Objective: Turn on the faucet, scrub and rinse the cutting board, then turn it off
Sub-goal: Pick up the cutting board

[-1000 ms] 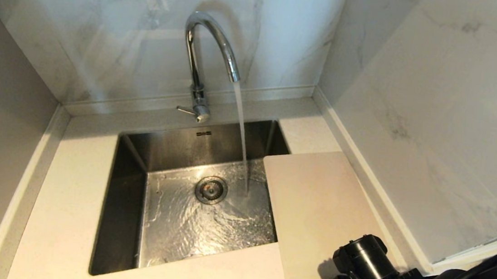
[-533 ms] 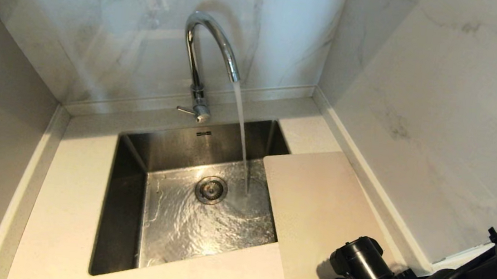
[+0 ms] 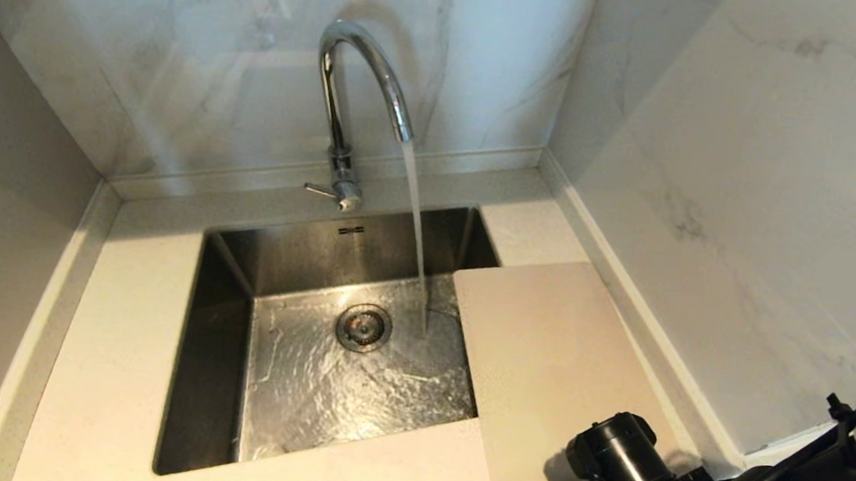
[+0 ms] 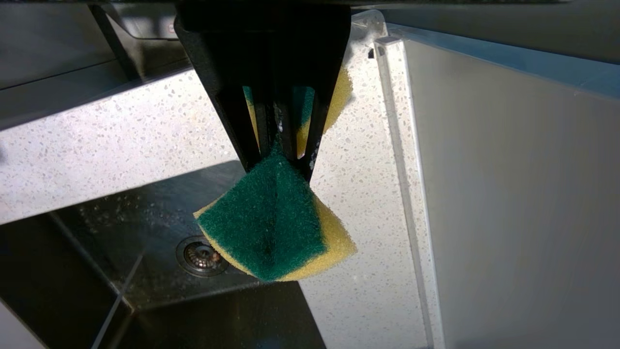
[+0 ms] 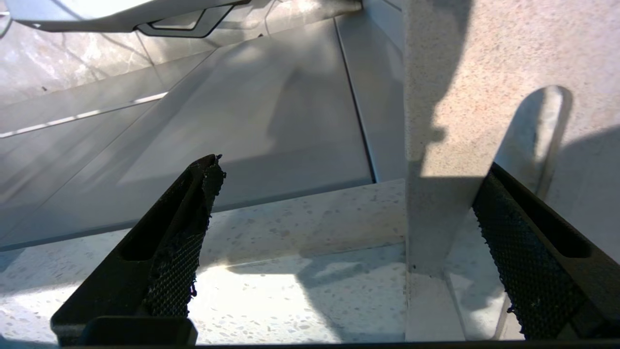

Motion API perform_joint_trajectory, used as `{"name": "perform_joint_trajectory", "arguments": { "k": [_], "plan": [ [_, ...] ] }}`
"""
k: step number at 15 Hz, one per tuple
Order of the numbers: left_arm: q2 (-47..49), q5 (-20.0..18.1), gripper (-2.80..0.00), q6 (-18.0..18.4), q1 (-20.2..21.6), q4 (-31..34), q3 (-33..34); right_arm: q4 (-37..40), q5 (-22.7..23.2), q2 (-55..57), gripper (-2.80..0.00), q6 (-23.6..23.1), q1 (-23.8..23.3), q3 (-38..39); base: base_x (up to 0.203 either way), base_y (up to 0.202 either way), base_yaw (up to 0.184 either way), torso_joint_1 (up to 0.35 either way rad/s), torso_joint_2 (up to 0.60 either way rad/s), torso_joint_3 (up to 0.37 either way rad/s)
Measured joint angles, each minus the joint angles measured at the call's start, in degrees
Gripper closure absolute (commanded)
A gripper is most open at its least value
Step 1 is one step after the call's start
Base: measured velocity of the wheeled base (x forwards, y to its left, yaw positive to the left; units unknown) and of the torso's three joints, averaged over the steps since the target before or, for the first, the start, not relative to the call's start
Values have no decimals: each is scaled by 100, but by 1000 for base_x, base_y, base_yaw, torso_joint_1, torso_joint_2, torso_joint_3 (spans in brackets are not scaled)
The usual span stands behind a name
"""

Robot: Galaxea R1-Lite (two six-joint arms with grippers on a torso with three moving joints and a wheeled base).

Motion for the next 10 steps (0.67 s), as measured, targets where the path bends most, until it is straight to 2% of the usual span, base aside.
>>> {"name": "perform_joint_trajectory", "arguments": {
  "k": [8,10],
  "plan": [
    [0,-2,0,4,0,1,0,-47,10,380,-280,1,0,-8,0,0,0,0,0,0],
    [0,-2,0,4,0,-1,0,-448,10,535,-280,9,0,23,0,0,0,0,0,0]
  ]
}}
